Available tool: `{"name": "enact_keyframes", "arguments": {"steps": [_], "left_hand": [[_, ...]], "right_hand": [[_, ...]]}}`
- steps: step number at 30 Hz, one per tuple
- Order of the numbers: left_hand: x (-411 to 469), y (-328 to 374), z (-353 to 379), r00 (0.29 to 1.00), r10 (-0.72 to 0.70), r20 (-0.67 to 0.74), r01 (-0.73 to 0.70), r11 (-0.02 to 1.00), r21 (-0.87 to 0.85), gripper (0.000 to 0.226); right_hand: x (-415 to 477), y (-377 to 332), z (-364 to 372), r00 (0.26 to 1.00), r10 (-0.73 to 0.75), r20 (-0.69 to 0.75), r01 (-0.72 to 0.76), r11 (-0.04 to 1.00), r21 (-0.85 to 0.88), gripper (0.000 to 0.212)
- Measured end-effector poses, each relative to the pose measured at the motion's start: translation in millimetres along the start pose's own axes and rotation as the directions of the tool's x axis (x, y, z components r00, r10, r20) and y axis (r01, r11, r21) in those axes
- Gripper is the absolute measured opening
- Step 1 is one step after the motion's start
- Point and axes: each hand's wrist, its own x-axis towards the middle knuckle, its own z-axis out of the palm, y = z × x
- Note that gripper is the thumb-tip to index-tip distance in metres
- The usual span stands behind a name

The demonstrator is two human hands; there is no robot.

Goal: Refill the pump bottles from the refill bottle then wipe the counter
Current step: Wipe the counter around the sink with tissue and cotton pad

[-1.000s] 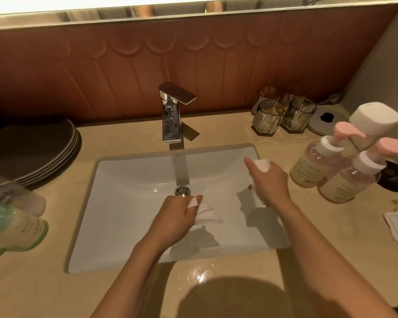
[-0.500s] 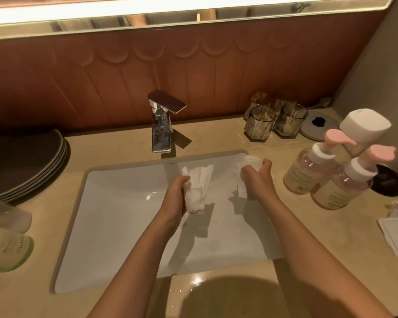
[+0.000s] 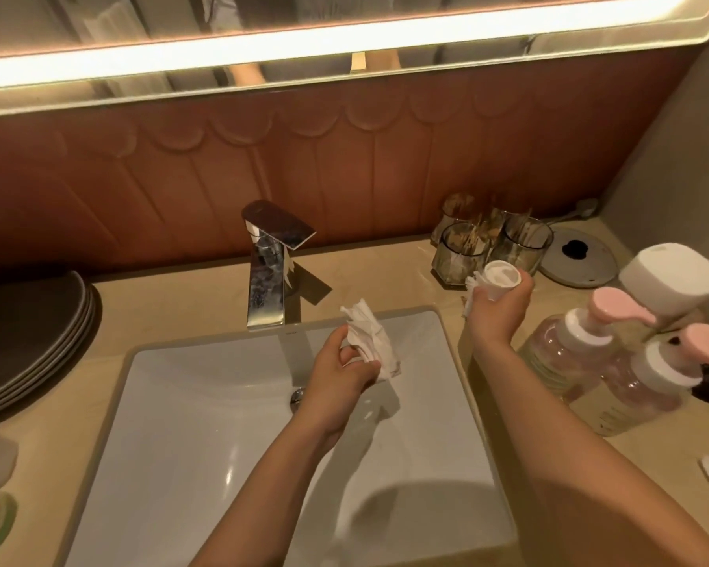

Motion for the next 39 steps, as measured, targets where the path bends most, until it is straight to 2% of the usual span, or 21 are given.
{"name": "enact_keyframes", "arguments": {"steps": [6,10,12,17,20,22,24,25,28,30,33,35,39], "left_hand": [[9,-4,6,1.000,0.002,0.022,-0.002,1.000,-0.020,0.050],[6,-7,6,1.000,-0.003,0.024,0.003,1.000,-0.016,0.051],[4,-7,4,1.000,0.003,0.028,-0.002,1.000,-0.023,0.053],[-8,-9,-6,1.000,0.018,0.022,-0.018,1.000,-0.005,0.057],[-23,-12,-18,0.999,0.046,0.018,-0.046,0.999,0.026,0.057],[-34,-13,-29,0.997,0.074,0.018,-0.075,0.996,0.045,0.058],[-48,-16,-41,0.995,0.099,0.003,-0.099,0.993,0.063,0.060],[-56,-19,-47,0.994,0.109,-0.009,-0.108,0.991,0.077,0.060],[-81,-30,-66,0.986,0.148,-0.082,-0.139,0.984,0.109,0.059],[-93,-38,-76,0.975,0.175,-0.137,-0.156,0.979,0.134,0.059],[-107,-47,-82,0.957,0.199,-0.211,-0.166,0.972,0.164,0.059],[-114,-50,-82,0.948,0.218,-0.233,-0.177,0.967,0.182,0.059],[-124,-50,-82,0.931,0.283,-0.230,-0.222,0.940,0.259,0.059]], "right_hand": [[13,9,5,0.999,-0.007,-0.046,0.007,1.000,0.002,0.066],[8,13,3,0.996,-0.082,-0.025,0.081,0.996,-0.020,0.099],[1,10,0,0.991,-0.133,-0.013,0.133,0.990,-0.038,0.106],[-50,-5,-11,0.945,-0.326,0.033,0.326,0.945,0.012,0.088],[-98,-5,-25,0.904,-0.402,0.149,0.387,0.915,0.116,0.074],[-129,-5,-34,0.879,-0.390,0.274,0.366,0.921,0.135,0.063],[-155,-7,-44,0.821,-0.335,0.462,0.312,0.941,0.129,0.054],[-167,-8,-50,0.768,-0.297,0.568,0.284,0.952,0.115,0.051],[-200,-14,-66,0.545,-0.201,0.814,0.282,0.958,0.048,0.050],[-218,-15,-73,0.432,-0.151,0.889,0.311,0.951,0.011,0.056],[-240,-11,-80,0.315,-0.097,0.944,0.242,0.970,0.019,0.062],[-251,-8,-83,0.312,-0.080,0.947,0.199,0.980,0.018,0.065],[-260,-7,-88,0.405,-0.072,0.911,0.116,0.993,0.027,0.059]]}}
